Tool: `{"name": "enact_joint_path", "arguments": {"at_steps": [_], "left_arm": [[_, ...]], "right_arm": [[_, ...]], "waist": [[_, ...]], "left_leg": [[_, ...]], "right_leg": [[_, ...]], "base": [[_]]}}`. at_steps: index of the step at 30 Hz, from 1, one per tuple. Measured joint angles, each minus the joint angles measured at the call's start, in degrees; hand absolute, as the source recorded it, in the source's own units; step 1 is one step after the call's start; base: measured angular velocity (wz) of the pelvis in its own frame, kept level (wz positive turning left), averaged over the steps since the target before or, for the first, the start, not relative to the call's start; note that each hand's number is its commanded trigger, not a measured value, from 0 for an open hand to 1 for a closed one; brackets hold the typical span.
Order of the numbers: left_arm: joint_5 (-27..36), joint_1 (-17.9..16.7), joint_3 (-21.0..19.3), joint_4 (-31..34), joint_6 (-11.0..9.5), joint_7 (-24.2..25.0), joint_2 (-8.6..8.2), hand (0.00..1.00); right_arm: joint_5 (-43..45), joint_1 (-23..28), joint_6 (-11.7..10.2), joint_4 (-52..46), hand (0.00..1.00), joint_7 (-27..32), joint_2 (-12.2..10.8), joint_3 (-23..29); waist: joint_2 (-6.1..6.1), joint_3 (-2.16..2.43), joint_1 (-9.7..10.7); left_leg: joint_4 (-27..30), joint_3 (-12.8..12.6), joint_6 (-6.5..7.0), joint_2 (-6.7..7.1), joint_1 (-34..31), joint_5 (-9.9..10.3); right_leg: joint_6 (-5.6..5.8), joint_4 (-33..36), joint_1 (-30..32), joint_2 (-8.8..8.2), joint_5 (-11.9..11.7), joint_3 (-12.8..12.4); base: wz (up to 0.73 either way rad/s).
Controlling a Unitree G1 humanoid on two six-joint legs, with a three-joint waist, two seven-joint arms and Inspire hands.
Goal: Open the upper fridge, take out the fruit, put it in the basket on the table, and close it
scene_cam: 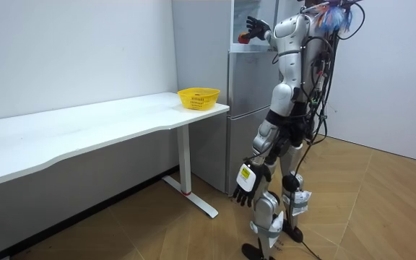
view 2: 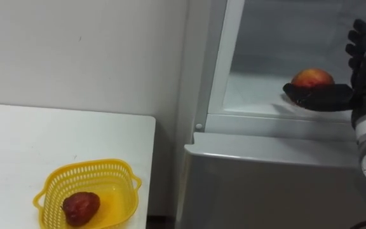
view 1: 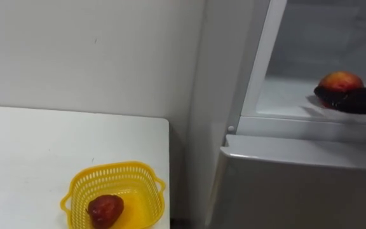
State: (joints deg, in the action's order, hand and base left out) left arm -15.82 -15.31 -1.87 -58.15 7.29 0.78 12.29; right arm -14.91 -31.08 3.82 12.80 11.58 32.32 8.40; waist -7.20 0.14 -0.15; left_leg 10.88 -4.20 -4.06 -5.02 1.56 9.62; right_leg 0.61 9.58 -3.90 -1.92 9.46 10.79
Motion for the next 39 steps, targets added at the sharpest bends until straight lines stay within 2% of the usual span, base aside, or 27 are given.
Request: {"name": "enact_joint_path", "arguments": {"at_steps": [12,20,21,22,23,24,29,39], "left_arm": [[0.0,0.0,-0.2,0.0,1.0,1.1,-0.01,0.0],[0.0,0.1,-0.2,0.1,1.1,2.2,0.01,0.0],[0.0,0.1,-0.2,0.1,1.1,2.3,0.01,0.0],[0.0,0.1,-0.2,0.1,1.1,2.3,0.01,0.0],[0.0,0.1,-0.2,0.1,1.1,2.3,0.01,0.0],[0.0,0.1,-0.2,0.1,1.1,2.3,0.01,0.0],[0.0,0.1,-0.2,0.1,1.5,2.4,0.03,0.0],[0.0,0.2,-0.2,0.1,2.1,2.6,0.03,0.0]], "right_arm": [[-0.2,1.2,0.1,2.4,0.0,-2.4,0.0,0.1],[-0.5,1.2,0.1,3.0,0.0,-3.2,0.0,0.0],[-0.5,1.2,0.0,3.1,0.3,-3.5,0.0,0.1],[-0.5,1.2,0.0,3.3,0.47,-3.8,0.0,0.1],[-0.5,1.2,0.0,3.5,0.76,-3.9,0.0,0.1],[-0.5,1.2,0.0,4.0,1.0,-4.3,0.0,0.1],[-1.2,1.2,0.0,5.2,1.0,-6.3,0.0,0.1],[-1.3,0.5,-0.1,6.8,1.0,-9.5,0.2,0.2]], "waist": [[0.35,-0.2,0.0],[0.35,-0.08,0.0],[0.34,-0.07,0.0],[0.33,-0.06,-0.1],[0.31,-0.05,-0.1],[0.24,0.0,-0.1],[-0.06,0.2,-0.3],[-0.12,0.19,-0.4]], "left_leg": [[0.0,0.0,0.0,0.0,-0.3,0.0],[0.1,0.0,0.0,0.01,-0.3,0.0],[0.1,0.0,0.0,0.0,-0.3,0.0],[0.1,0.0,0.0,0.0,-0.3,0.0],[0.2,0.0,0.0,0.0,-0.3,0.0],[0.3,0.0,0.0,0.0,-0.3,0.0],[0.5,0.0,0.0,-0.01,-0.3,0.0],[0.5,0.1,0.0,-0.03,-0.3,0.0]], "right_leg": [[0.0,0.0,0.0,0.01,0.0,0.1],[-0.01,0.0,0.0,0.0,0.0,0.1],[-0.01,0.0,0.0,0.0,0.0,0.1],[-0.01,0.0,0.0,0.0,0.0,0.1],[-0.01,0.0,0.0,0.0,0.0,0.1],[-0.01,0.0,0.0,0.0,0.0,0.1],[-0.02,0.0,0.1,-0.01,0.0,0.0],[-0.03,0.0,0.1,0.01,0.0,0.1]], "base": [[0.0],[0.0],[0.0],[0.0],[0.0],[0.0],[0.0],[0.0]]}}
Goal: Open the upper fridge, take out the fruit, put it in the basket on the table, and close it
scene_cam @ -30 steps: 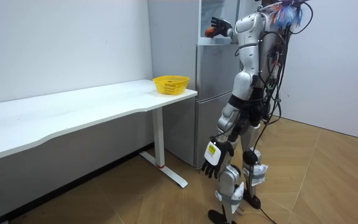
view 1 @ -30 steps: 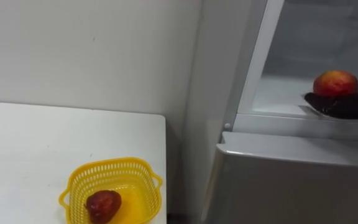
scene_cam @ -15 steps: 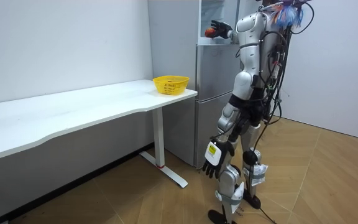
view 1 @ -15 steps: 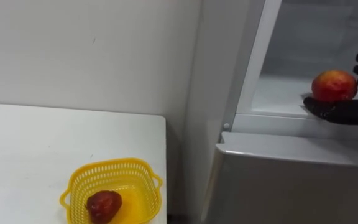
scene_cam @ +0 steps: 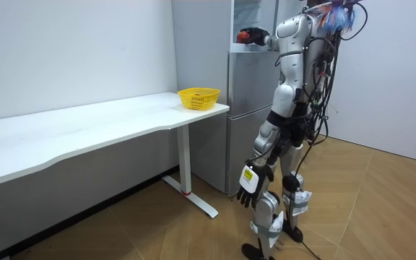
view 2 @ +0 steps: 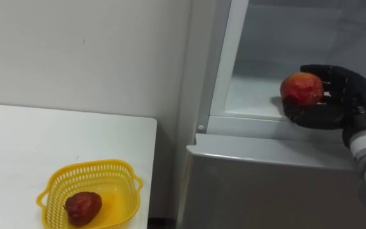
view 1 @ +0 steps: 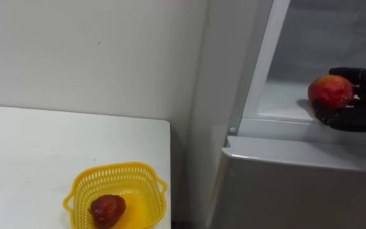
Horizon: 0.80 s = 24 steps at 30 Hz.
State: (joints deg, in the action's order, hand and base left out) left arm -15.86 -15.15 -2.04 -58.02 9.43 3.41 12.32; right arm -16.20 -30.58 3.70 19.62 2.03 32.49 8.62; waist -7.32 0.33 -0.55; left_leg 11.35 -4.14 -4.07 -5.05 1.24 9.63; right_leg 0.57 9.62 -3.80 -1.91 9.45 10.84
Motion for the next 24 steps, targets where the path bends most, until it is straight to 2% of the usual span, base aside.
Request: {"name": "enact_joint_path", "arguments": {"at_steps": [13,20,24], "left_arm": [[0.1,1.0,0.0,-0.1,0.1,1.1,0.28,0.0],[0.1,1.3,0.2,-1.2,-1.0,-0.6,0.32,0.0],[0.1,1.2,0.1,-1.7,-1.5,-0.8,0.16,0.0]], "right_arm": [[-0.3,-0.9,0.0,0.0,1.0,-3.4,0.0,0.0],[0.3,-0.9,0.0,-1.4,1.0,-0.7,-0.1,-0.7],[-0.1,0.4,0.1,-8.0,1.0,1.3,-0.2,-0.7]], "waist": [[-0.23,-0.15,0.1],[-0.17,-0.25,-0.1],[0.11,-0.42,-0.3]], "left_leg": [[0.0,0.0,-0.01,0.0,0.1,0.0],[-0.3,-0.4,0.0,-0.01,0.3,0.0],[-0.6,-0.4,0.0,-0.01,0.4,0.0]], "right_leg": [[0.0,-0.1,0.1,0.0,0.0,0.0],[-0.01,0.1,0.0,-0.01,0.0,-0.1],[-0.01,0.0,0.0,-0.01,0.0,0.0]], "base": [[0.0],[-0.02],[0.0]]}}
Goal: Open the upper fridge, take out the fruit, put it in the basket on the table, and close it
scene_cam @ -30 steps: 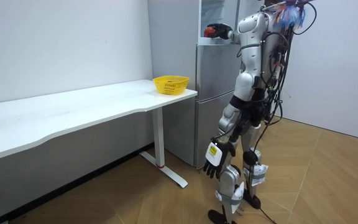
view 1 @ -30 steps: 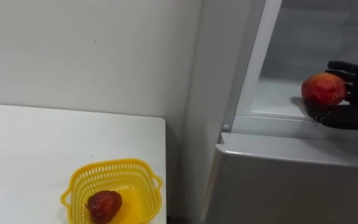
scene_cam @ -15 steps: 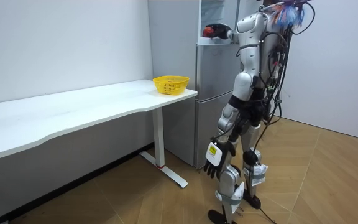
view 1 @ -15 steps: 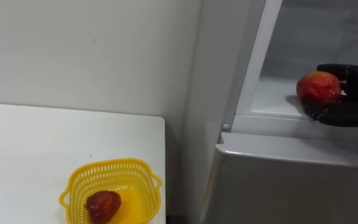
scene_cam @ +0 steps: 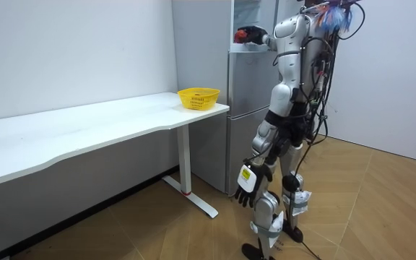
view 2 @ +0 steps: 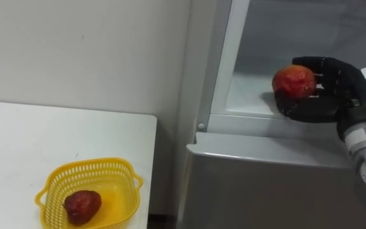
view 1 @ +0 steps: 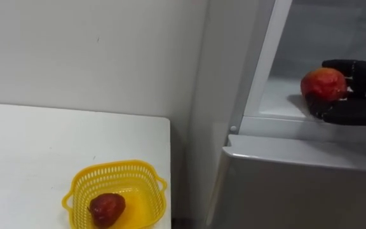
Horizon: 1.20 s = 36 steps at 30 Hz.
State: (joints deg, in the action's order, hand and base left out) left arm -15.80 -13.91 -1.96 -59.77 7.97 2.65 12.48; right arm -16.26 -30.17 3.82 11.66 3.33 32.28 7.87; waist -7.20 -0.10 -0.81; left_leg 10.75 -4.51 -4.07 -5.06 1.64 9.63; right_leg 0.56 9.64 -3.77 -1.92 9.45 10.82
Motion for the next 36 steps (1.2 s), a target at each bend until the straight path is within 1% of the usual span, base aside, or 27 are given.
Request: {"name": "enact_joint_path", "arguments": {"at_steps": [2,4,6,9,11,13,14,15,18,20,23,24,26,27,28,30,32,33,34,36], "left_arm": [[0.1,0.0,0.0,0.0,0.0,-0.1,-0.03,0.0],[0.5,0.0,0.6,0.1,-0.1,-1.2,-0.02,0.0],[0.5,0.0,1.1,0.1,-0.2,-2.1,-0.05,0.0],[0.5,0.3,1.1,0.1,-0.5,-2.5,-0.07,0.0],[0.5,0.2,1.1,0.0,-0.7,-2.5,-0.06,0.0],[0.5,0.1,1.2,-0.6,-0.9,-2.6,-0.12,0.0],[0.5,0.1,1.2,-0.7,-0.9,-2.7,-0.22,0.0],[0.5,0.0,1.4,-1.1,-1.1,-3.5,-0.38,0.0],[0.5,0.0,1.6,-2.5,-1.9,-5.1,-0.88,0.0],[0.5,-0.1,1.7,-3.2,-2.1,-5.8,-1.24,0.0],[0.6,0.1,1.7,-4.4,-2.3,-6.2,-1.65,0.0],[0.6,0.4,1.9,-4.7,-2.5,-6.3,-1.65,0.0],[0.6,0.5,2.4,-4.9,-3.5,-6.5,-1.63,0.0],[0.6,0.6,2.7,-5.0,-4.0,-6.7,-1.63,0.0],[0.5,0.6,3.0,-5.1,-4.5,-6.7,-1.65,0.0],[0.6,0.7,3.3,-5.4,-4.9,-6.7,-1.65,0.0],[0.6,0.8,4.0,-5.9,-5.2,-6.7,-1.68,0.0],[0.5,1.0,4.6,-6.2,-5.2,-6.6,-1.68,0.0],[0.5,0.9,5.1,-6.5,-5.5,-6.6,-1.74,0.0],[0.5,1.1,5.6,-6.8,-5.7,-6.6,-1.85,0.0]], "right_arm": [[0.2,0.4,0.0,-3.0,1.0,0.9,-0.2,0.0],[0.8,1.7,0.0,-7.3,1.0,2.7,-0.2,-0.5],[1.0,2.4,-0.1,-9.2,1.0,4.0,-0.3,-1.3],[1.7,4.5,0.0,-13.4,1.0,4.6,-1.3,-1.6],[2.8,6.2,0.0,-16.7,1.0,4.6,-2.4,-1.6],[3.2,8.0,-0.1,-20.2,1.0,4.8,-4.1,-1.6],[3.2,8.4,-0.1,-21.0,1.0,4.8,-4.3,-1.6],[3.2,9.1,-0.1,-22.5,1.0,5.1,-5.0,-1.6],[3.6,10.6,-0.1,-26.2,1.0,6.5,-5.3,-1.6],[4.5,11.3,-0.2,-27.9,1.0,7.0,-5.4,-1.5],[5.8,11.5,-0.3,-30.2,1.0,8.7,-6.3,-1.4],[7.0,12.1,-0.7,-31.3,1.0,9.7,-6.6,-1.3],[9.3,13.1,-2.0,-33.0,1.0,10.9,-7.0,-1.2],[11.1,13.4,-3.1,-33.7,1.0,11.5,-7.8,-1.1],[12.1,13.5,-3.7,-34.4,1.0,12.2,-8.0,-1.1],[12.7,14.7,-4.0,-36.8,1.0,13.2,-8.0,-1.1],[12.9,16.3,-4.6,-40.1,1.0,13.6,-8.2,-1.9],[13.9,17.7,-5.6,-42.2,1.0,13.6,-8.8,-2.4],[15.2,18.9,-6.5,-44.3,1.0,13.6,-9.9,-3.1],[16.7,20.2,-8.0,-46.2,1.0,13.5,-11.4,-4.8]], "waist": [[0.08,-0.05,0.1],[0.1,-0.07,-0.5],[0.19,-0.12,-0.5],[0.62,-0.27,-0.5],[1.27,0.06,-0.5],[2.31,0.51,-0.3],[2.5,0.54,-0.2],[2.85,0.53,0.1],[3.33,0.33,0.5],[3.28,0.28,1.1],[3.06,0.2,2.1],[2.99,0.16,2.1],[2.93,0.14,2.1],[2.88,0.13,2.1],[2.89,0.12,2.1],[2.81,0.13,1.8],[2.83,0.13,1.0],[2.86,0.17,0.6],[2.77,0.22,0.4],[2.73,0.19,0.4]], "left_leg": [[0.0,0.0,0.0,0.0,0.0,0.0],[-0.1,-0.1,0.0,0.0,0.0,0.0],[-0.1,-0.1,0.0,0.0,0.0,0.0],[0.0,0.0,-0.02,-0.02,-0.3,0.0],[0.0,0.0,-0.01,-0.01,-0.4,0.0],[0.0,0.0,-0.01,-0.01,-0.3,0.0],[0.0,0.0,-0.02,0.0,-0.2,0.0],[-0.1,0.0,-0.01,0.0,-0.1,0.0],[-0.1,-0.1,-0.01,0.0,0.0,0.0],[-0.2,-0.2,-0.01,0.0,0.0,0.0],[-0.1,-0.2,-0.01,0.0,0.0,0.0],[-0.1,-0.2,-0.01,0.0,0.0,0.0],[-0.1,-0.2,-0.01,0.0,0.0,0.0],[-0.1,-0.2,-0.01,0.0,0.1,0.0],[-0.1,-0.3,-0.01,0.0,0.1,0.0],[-0.4,-0.4,-0.01,0.0,0.4,0.0],[-1.1,-1.2,-0.02,-0.1,1.1,0.0],[-1.2,-1.6,-0.02,-0.14,1.1,0.0],[-1.3,-1.9,-0.03,-0.15,1.0,0.0],[-1.3,-2.2,-0.02,-0.14,0.9,0.0]], "right_leg": [[0.0,-0.1,0.0,-0.01,0.0,0.0],[0.0,-0.1,0.0,-0.01,0.0,0.0],[0.0,-0.1,0.0,-0.01,0.0,0.1],[0.0,-0.2,0.1,-0.01,0.0,0.3],[0.0,-0.6,0.0,-0.01,0.0,0.3],[-0.03,-0.7,-0.1,0.01,0.0,0.3],[-0.03,-0.7,-0.2,0.01,0.0,0.2],[-0.04,-0.7,-0.2,0.01,0.0,0.3],[-0.03,-0.8,0.1,0.01,0.0,0.0],[-0.02,-0.8,0.0,0.0,0.0,0.0],[-0.01,-0.8,0.0,0.01,0.0,0.0],[-0.01,-0.9,0.0,0.02,0.0,0.0],[-0.01,-0.9,0.0,0.02,0.0,0.0],[-0.01,-0.9,-0.1,0.05,0.0,-0.1],[-0.01,-0.9,-0.1,0.12,0.0,-0.6],[-0.01,-0.9,0.0,0.16,0.0,-0.9],[-0.01,-0.9,0.1,0.3,0.0,-1.7],[-0.01,-0.8,0.3,0.38,0.0,-2.3],[-0.01,-0.7,0.7,0.41,0.0,-2.7],[-0.02,-0.6,0.9,0.39,0.0,-2.9]], "base": [[0.0],[0.0],[0.0],[0.0],[0.0],[0.0],[0.0],[0.0],[-0.01],[0.0],[0.0],[0.0],[0.0],[0.0],[-0.03],[-0.08],[-0.2],[-0.2],[-0.17],[-0.08]]}}
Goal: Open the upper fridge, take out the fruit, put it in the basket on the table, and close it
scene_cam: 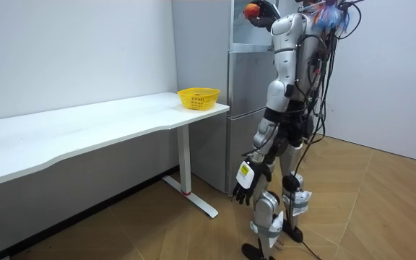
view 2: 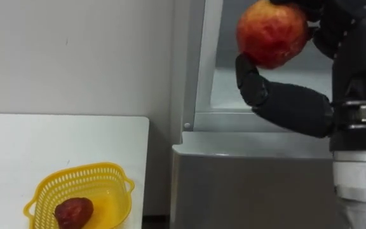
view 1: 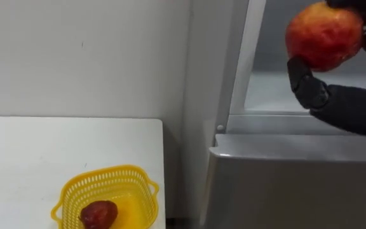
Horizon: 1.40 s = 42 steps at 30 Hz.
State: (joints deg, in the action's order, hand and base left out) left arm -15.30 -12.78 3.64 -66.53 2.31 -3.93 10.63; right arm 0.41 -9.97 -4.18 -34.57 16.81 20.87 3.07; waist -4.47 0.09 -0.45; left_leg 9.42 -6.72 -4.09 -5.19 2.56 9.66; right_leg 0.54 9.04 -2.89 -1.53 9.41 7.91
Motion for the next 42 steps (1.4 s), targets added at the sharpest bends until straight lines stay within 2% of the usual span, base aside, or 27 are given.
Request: {"name": "enact_joint_path", "arguments": {"at_steps": [3,7,11,14,17,19,24,32,35,39,42], "left_arm": [[0.0,0.5,0.4,-0.1,-0.4,0.0,0.03,0.0],[0.0,2.1,2.3,-2.7,-1.3,0.2,0.31,0.0],[0.0,2.2,2.3,-3.3,-1.9,0.8,0.31,0.0],[-0.2,2.4,2.3,-3.2,-2.0,1.2,0.27,0.0],[-0.4,2.6,2.3,-3.2,-2.0,1.4,0.24,0.0],[-0.1,3.1,2.3,-3.3,-2.0,2.0,0.27,0.0],[-0.1,3.3,2.4,-3.3,-2.0,2.2,0.21,0.0],[0.0,4.5,5.7,-3.2,-1.8,3.0,0.62,0.0],[0.0,4.7,6.2,-3.2,-1.8,3.8,1.16,0.0],[-0.1,5.2,6.8,-3.3,-1.8,4.6,1.52,0.0],[-0.1,5.1,7.1,-3.3,-1.8,4.6,1.53,0.0]], "right_arm": [[1.9,0.2,-1.6,-0.4,1.0,-0.8,-1.2,-2.5],[4.7,0.2,-3.3,-0.4,1.0,-2.1,-1.6,-4.8],[4.9,0.2,-4.7,-0.4,1.0,-3.3,-2.2,-5.9],[5.3,0.2,-4.7,-0.4,1.0,-4.6,-3.1,-7.0],[9.2,0.1,-4.7,-0.4,1.0,-4.7,-4.1,-8.7],[11.3,0.1,-4.7,-0.4,1.0,-5.5,-5.2,-10.1],[11.9,0.0,-4.5,-0.4,1.0,-7.2,-5.7,-13.2],[11.2,-1.2,-4.5,-0.4,1.0,-10.4,-5.7,-18.8],[11.6,-1.2,-4.5,-0.3,1.0,-11.7,-5.7,-20.6],[12.2,-1.2,-4.5,0.2,1.0,-14.4,-5.5,-22.2],[13.3,-1.2,-4.5,1.8,1.0,-16.0,-5.5,-22.7]], "waist": [[0.06,-0.03,0.0],[0.28,-0.09,-0.1],[0.56,-0.25,-0.3],[0.73,-0.17,-1.2],[0.82,0.09,-1.8],[0.91,0.13,-2.9],[0.93,0.12,-3.8],[0.76,0.05,-5.4],[0.44,-0.14,-5.8],[-0.27,-0.83,-6.3],[-0.45,-0.94,-6.5]], "left_leg": [[-0.1,-0.1,0.0,-0.01,-0.1,0.0],[-0.1,-0.2,0.0,-0.01,-0.2,0.0],[-0.2,-0.3,0.0,-0.06,0.0,0.0],[-0.2,-0.7,0.01,-0.06,0.0,0.0],[-0.2,-0.8,0.01,-0.07,0.0,0.0],[-0.2,-0.9,0.01,-0.06,0.1,0.0],[-0.2,-0.8,0.02,-0.06,0.0,0.0],[-0.2,-0.7,0.02,-0.05,0.1,0.0],[-0.2,-0.5,0.02,-0.05,0.1,0.0],[-0.2,-0.3,0.02,-0.05,0.0,0.0],[-0.2,-0.2,0.02,-0.01,-0.1,0.0]], "right_leg": [[0.0,0.0,0.0,0.01,0.0,-0.1],[-0.02,0.2,0.0,0.01,0.0,-0.1],[-0.02,0.5,0.0,0.0,0.0,-0.2],[-0.02,0.5,0.2,0.0,0.0,-0.5],[-0.02,0.6,0.8,0.01,0.0,-0.6],[-0.03,0.7,0.8,0.01,0.0,-0.7],[-0.04,0.8,0.2,0.01,0.0,-0.6],[-0.04,0.6,-0.1,0.02,0.0,-0.6],[-0.04,0.6,-0.3,0.01,0.0,-0.4],[-0.03,0.5,-0.4,0.01,0.0,-0.3],[-0.02,0.5,-0.3,-0.02,0.0,-0.3]], "base": [[-0.01],[0.0],[-0.01],[-0.05],[-0.02],[0.0],[0.0],[0.0],[0.02],[0.01],[0.0]]}}
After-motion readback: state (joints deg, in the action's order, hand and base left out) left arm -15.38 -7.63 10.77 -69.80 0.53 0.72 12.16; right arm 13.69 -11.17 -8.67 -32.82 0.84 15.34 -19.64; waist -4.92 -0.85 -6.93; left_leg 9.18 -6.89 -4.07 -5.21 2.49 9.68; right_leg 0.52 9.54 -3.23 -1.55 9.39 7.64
